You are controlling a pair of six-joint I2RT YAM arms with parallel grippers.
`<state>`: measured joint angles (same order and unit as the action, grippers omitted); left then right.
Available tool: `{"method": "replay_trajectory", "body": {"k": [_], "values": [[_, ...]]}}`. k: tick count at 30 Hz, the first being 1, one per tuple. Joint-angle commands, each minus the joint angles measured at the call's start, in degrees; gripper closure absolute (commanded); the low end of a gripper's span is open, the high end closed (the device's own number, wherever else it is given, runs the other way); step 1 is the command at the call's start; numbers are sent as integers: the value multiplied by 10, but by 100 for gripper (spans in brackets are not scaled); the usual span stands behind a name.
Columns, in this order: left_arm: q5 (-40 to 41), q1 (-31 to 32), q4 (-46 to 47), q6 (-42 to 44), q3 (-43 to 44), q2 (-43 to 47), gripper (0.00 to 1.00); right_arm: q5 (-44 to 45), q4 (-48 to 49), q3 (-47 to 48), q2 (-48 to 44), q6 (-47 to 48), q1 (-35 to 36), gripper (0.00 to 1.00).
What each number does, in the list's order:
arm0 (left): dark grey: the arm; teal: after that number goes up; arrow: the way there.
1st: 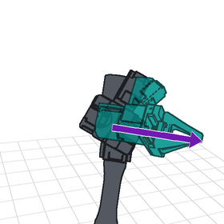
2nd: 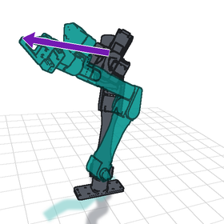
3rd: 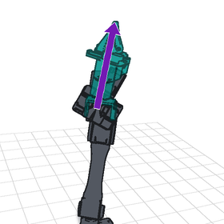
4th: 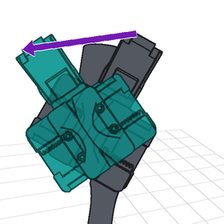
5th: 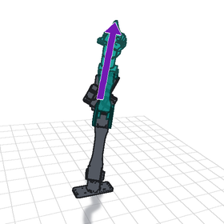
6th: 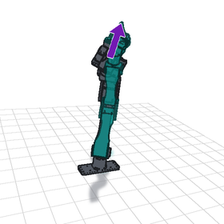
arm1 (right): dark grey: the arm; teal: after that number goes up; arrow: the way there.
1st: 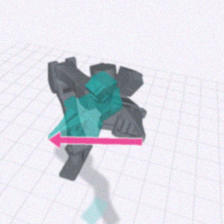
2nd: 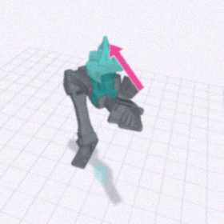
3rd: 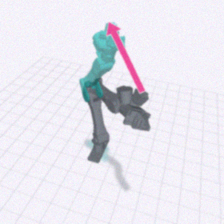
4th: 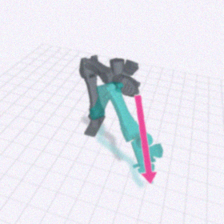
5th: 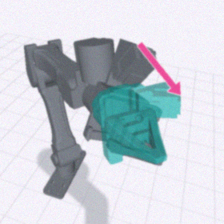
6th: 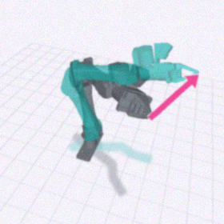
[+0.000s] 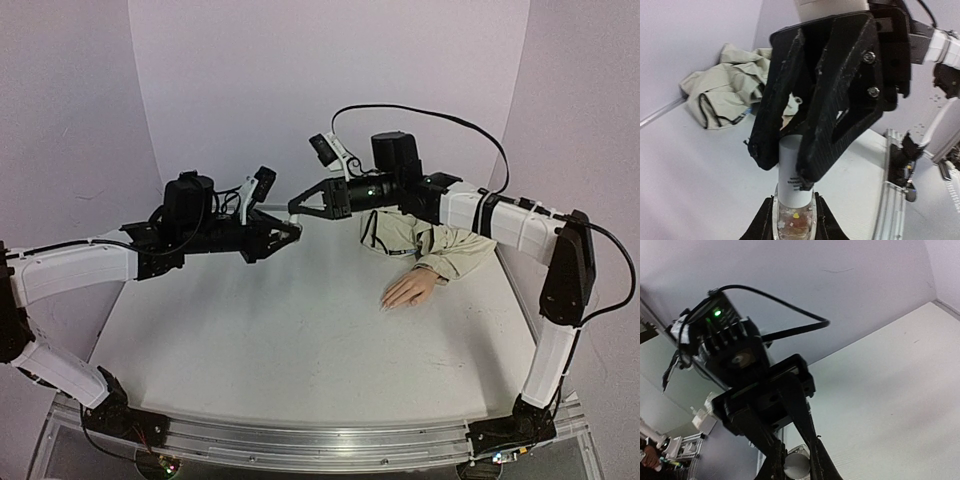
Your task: Paint the nails
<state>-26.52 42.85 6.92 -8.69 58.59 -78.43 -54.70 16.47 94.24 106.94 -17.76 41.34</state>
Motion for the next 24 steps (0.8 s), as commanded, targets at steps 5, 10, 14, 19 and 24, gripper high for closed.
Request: {"method": "replay_trajectory", "body": {"k": [5,10,14,19,24], "values": [[347,-15,37,59,84,-60,100,634,-135,60,17,-123,161,100],[335,-14,40,35,95,-81,100,685,-135,73,11,-127,180,100],[283,-14,39,32,49,-57,100,584,-100,68,-10,-100,161,80],[133,-15,39,41,-31,2,100,393,-74,50,-42,-35,91,54],[-88,-17,41,58,-68,45,100,81,-71,31,-66,90,24,24]]}}
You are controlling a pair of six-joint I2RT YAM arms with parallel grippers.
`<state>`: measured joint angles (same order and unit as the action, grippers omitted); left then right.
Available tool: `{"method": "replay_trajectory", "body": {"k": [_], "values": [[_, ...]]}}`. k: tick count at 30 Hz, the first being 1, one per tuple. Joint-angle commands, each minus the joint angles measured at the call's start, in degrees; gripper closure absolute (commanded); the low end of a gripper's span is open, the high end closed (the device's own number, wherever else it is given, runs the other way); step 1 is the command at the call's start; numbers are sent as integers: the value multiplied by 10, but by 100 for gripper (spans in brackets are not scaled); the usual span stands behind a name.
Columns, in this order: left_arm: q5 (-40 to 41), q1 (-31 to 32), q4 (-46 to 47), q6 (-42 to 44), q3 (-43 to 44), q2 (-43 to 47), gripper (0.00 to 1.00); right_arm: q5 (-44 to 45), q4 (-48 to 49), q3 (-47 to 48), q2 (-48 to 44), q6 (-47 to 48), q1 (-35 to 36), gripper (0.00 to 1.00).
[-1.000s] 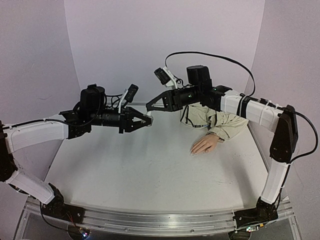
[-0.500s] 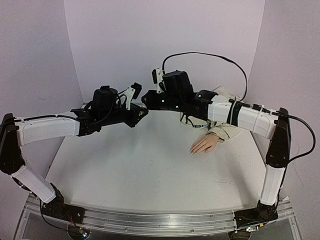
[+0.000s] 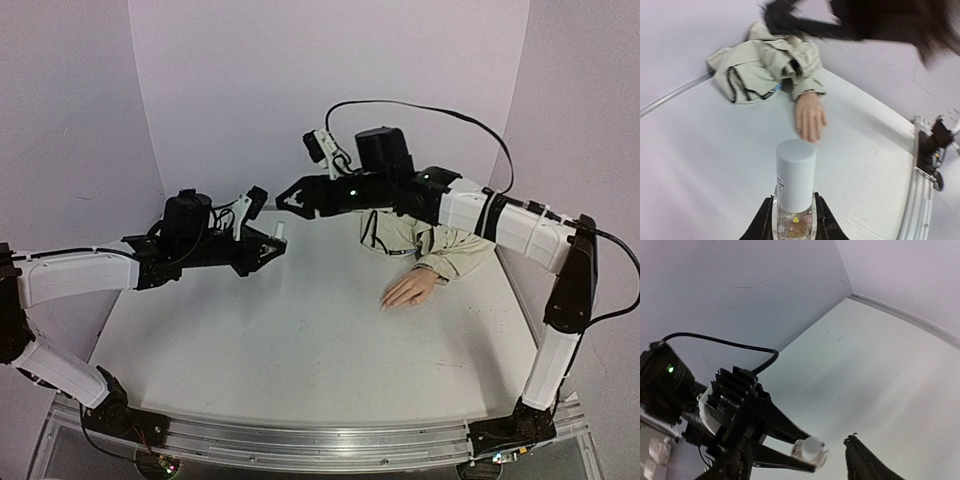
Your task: Paint the nails
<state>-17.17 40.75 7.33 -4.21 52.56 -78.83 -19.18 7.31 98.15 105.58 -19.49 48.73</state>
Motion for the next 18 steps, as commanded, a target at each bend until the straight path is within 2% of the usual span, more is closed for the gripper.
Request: {"method": "replay_trajectory", "body": {"k": [1,3,6,9,11,18], "values": [[-215,3,38,14,-8,53,100,-314,20,-14,-54,120,-53,15],[-267,3,38,17,-6,59,100,-396,18,-21,-50,135,-56,5],[-316,3,39,17,3,63,100,-455,16,-23,-41,136,-56,3],[-340,3,39,13,18,60,100,-470,17,-32,-40,141,-56,3],[-354,3,39,9,27,54,100,-468,18,-35,-37,141,-54,5],[-381,2,40,1,50,26,100,-486,19,-28,-7,130,-43,29]]}}
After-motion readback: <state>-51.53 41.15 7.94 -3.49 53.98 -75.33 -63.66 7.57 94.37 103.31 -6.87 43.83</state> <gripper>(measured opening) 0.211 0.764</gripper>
